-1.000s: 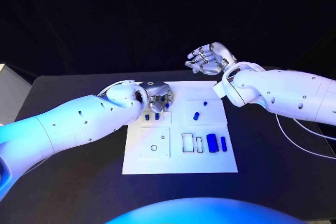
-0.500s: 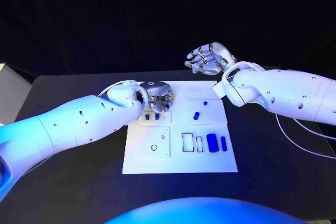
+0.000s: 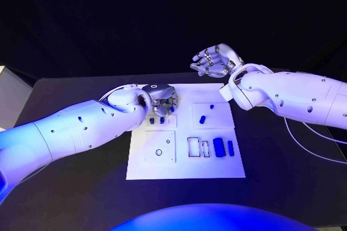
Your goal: Assemble the parts on the task board
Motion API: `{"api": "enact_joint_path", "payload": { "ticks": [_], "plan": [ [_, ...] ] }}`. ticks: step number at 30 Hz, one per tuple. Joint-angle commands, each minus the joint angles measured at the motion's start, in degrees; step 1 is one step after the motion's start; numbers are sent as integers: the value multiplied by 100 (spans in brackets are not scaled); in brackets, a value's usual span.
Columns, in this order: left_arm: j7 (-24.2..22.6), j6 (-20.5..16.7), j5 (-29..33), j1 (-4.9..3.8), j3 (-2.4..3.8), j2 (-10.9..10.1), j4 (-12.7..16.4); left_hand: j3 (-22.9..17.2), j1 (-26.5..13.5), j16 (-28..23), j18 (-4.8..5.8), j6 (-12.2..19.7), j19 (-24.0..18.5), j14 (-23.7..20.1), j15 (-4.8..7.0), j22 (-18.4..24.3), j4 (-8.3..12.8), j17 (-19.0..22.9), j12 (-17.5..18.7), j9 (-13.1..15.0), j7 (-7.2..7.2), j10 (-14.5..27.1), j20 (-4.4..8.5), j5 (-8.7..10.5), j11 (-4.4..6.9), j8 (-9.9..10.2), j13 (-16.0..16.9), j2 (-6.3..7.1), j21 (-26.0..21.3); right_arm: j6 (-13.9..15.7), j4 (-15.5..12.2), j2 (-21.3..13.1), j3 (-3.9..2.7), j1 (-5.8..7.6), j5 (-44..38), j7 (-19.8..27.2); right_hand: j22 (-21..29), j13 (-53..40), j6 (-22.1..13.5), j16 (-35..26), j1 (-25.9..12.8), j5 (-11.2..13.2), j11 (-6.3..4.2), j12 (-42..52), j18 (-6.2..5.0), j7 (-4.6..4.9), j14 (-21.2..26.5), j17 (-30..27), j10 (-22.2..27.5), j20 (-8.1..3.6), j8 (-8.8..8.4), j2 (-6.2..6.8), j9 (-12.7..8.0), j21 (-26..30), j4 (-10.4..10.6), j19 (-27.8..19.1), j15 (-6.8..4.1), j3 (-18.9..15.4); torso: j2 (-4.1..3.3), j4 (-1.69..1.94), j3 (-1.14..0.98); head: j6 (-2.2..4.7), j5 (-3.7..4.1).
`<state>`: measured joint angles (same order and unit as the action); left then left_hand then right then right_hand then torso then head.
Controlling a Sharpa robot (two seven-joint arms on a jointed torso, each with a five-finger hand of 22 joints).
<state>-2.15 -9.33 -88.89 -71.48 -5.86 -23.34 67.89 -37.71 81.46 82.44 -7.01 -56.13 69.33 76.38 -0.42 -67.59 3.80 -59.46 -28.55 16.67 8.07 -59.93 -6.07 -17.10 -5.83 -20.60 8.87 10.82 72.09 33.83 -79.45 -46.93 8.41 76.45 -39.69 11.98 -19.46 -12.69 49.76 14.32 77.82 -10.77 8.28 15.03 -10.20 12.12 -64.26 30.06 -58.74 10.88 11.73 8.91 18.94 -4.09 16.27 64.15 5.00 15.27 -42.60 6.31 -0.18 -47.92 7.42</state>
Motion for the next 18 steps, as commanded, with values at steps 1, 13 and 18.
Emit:
{"api": "enact_joint_path", "payload": {
  "ticks": [1, 13, 18],
  "plan": [
    [-96, -249, 281, -3, 61, -106, 159, -2, -66, 14, 42, -61, 48, 56, 7, -22, 36, -13, 38, 7, -1, -176, 0, 17, 157, 30, 8, -4, 50, -83, -11, -9, -1, -2, -11, 78, 4, 5, 19, -37, -18, -25, 34, -14, -31, 42, 4, -9, -20, 53, -30, 40, -5, 35, 18, 2, 32, 30, 7, 6, 2, 4, 8],
    [-16, -94, 618, -21, 322, -706, 770, 42, -186, 21, 50, -126, 67, 77, 11, -49, 22, -12, 162, 47, -10, -277, -4, 20, 172, 73, 1, 18, 66, -84, -15, -45, -1, -2, -11, 79, 20, 20, 23, -48, -27, -27, 34, -13, -31, 41, 4, -16, -25, 54, -30, 38, -6, 36, 18, -1, 33, 29, 19, 24, 4, 8, 4],
    [51, 92, 651, -26, 344, -877, 829, 63, -217, 18, 48, -147, 60, 74, 15, -41, 14, 1, 195, 60, -14, -309, -5, 25, 177, 83, 2, 17, 56, -84, -19, -60, 0, -2, -11, 78, 29, 30, 26, -54, -30, -29, 33, -13, -31, 40, 4, -20, -28, 55, -30, 36, -6, 37, 17, -2, 34, 30, 13, 25, 10, 15, -12]
  ]
}}
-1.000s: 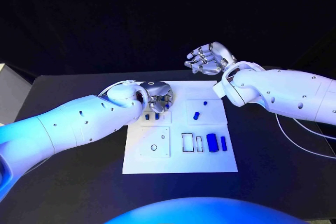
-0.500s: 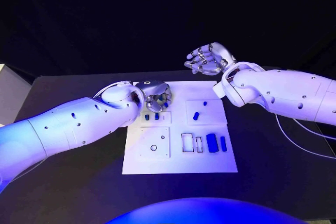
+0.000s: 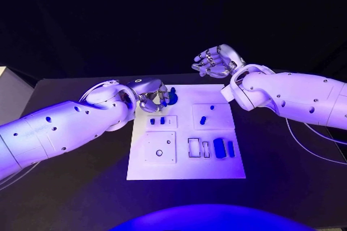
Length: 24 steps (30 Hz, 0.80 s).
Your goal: Assemble the parts on the task board
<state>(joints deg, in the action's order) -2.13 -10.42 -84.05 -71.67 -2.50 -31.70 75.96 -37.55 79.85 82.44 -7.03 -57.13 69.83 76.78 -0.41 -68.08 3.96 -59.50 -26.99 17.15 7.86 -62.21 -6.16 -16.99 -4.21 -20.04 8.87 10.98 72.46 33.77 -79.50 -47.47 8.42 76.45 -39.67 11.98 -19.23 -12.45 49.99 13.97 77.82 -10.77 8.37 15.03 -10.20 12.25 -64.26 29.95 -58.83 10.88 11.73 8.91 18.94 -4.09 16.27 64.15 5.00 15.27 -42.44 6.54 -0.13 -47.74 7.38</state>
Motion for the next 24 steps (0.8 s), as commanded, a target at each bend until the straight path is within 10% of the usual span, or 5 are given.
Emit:
{"api": "enact_joint_path", "payload": {
  "ticks": [1, 24],
  "plan": [
    [62, 229, 169, -8, 9, -61, 9, 50, -61, 17, 49, -50, 9, 31, 15, 10, -3, 12, 43, 14, 7, -84, 3, 15, 16, 29, 3, 1, 17, -79, -16, -8, -1, -2, -14, 78, 6, 6, 3, -19, -30, -29, 25, -13, -31, 28, 4, -9, -19, 55, -30, 37, -7, 37, 17, -2, 34, 30, -5, 1, 5, -2, -14],
    [288, 611, 92, -4, 0, -54, -276, 83, -101, 2, 33, -88, -51, 0, 20, 68, -11, 64, 106, 37, -2, -131, 8, 25, 26, 51, 6, 2, -41, -80, -32, -18, -1, -2, -14, 89, 20, 20, 9, -28, -34, -32, 24, -12, -31, 26, 4, -15, -22, 56, -28, 35, -7, 37, 16, -3, 34, 31, -14, -10, -5, -37, -55]
  ]
}}
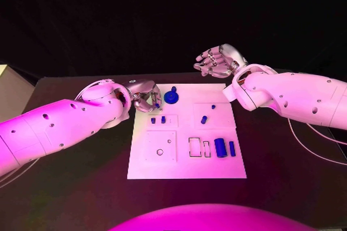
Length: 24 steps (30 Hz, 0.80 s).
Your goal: Assemble the parts on the task board
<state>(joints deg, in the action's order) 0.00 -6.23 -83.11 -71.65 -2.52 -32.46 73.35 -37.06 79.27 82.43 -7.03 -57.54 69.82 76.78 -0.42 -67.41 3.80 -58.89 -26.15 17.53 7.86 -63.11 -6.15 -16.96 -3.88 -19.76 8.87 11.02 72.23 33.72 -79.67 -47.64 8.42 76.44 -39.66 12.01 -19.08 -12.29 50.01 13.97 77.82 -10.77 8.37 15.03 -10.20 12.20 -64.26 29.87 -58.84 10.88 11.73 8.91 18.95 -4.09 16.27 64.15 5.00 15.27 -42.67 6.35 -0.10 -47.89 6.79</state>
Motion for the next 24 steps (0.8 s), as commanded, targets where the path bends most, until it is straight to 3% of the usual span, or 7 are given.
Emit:
{"api": "enact_joint_path", "payload": {
  "ticks": [1, 24],
  "plan": [
    [73, 189, -2, -5, 1, 26, -20, 35, -43, 2, 33, -46, -51, 1, 20, 2, 5, 3, 21, -1, -3, -41, 8, 22, -7, 22, 6, -2, -18, -74, -15, -1, -1, -1, -15, 86, 5, 5, 7, -28, -34, -32, 23, -12, -31, 31, 3, -7, -22, 56, -29, 35, -7, 37, 16, -3, 34, 31, 9, 10, -8, -23, 6],
    [33, 217, 20, -2, -63, 176, -137, 39, -49, 8, 35, -53, -47, 7, 21, -4, 2, -20, 37, 4, -4, -53, 9, 23, -6, 29, 7, -9, -17, -78, -14, 15, -1, -1, -15, 97, 23, 23, 18, -40, -36, -35, 22, -12, -31, 28, 3, -15, -26, 57, -25, 32, -7, 37, 13, -6, 34, 33, 8, 2, -3, -54, 17]
  ]
}}
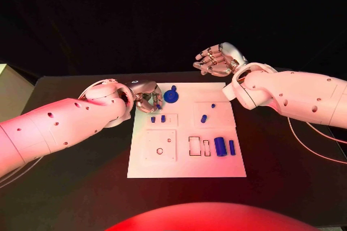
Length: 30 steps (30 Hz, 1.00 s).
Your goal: Assemble the parts on the task board
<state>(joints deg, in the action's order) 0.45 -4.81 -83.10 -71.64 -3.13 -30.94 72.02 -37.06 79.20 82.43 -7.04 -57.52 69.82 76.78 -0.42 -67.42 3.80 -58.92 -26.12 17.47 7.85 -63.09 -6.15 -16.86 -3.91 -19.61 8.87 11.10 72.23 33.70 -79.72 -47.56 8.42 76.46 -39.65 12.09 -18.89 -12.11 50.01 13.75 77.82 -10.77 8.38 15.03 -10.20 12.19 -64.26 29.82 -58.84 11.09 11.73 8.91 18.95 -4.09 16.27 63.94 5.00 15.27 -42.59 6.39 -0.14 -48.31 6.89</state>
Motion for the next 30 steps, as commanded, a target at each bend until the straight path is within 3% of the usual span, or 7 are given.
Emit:
{"api": "enact_joint_path", "payload": {
  "ticks": [1, 30],
  "plan": [
    [-12, 78, 20, -4, -4, 28, -8, 39, -42, 8, 36, -56, -47, 7, 21, -4, 1, -17, 34, 10, -3, -55, 9, 13, -3, 14, 7, -17, -17, -76, -8, 8, -1, -3, -15, 89, 5, 5, 18, -18, -36, -36, 22, -12, -31, 30, 3, -10, -26, 37, -25, 32, -7, 37, 13, 15, 34, 33, 2, -3, 1, -13, 6],
    [-55, 67, -78, -5, -45, 76, -37, 56, -40, 18, 37, -107, -45, 13, 34, -7, 9, -42, 62, 36, -20, -122, 14, 18, 17, 23, 26, -39, -23, -89, -1, 17, -1, -3, -15, 96, 40, 40, 42, -39, -35, -40, 17, -7, -33, 23, -4, -24, -41, 37, -17, 23, -6, 35, 9, 15, 32, 43, 0, 0, 0, -25, -3]
  ]
}}
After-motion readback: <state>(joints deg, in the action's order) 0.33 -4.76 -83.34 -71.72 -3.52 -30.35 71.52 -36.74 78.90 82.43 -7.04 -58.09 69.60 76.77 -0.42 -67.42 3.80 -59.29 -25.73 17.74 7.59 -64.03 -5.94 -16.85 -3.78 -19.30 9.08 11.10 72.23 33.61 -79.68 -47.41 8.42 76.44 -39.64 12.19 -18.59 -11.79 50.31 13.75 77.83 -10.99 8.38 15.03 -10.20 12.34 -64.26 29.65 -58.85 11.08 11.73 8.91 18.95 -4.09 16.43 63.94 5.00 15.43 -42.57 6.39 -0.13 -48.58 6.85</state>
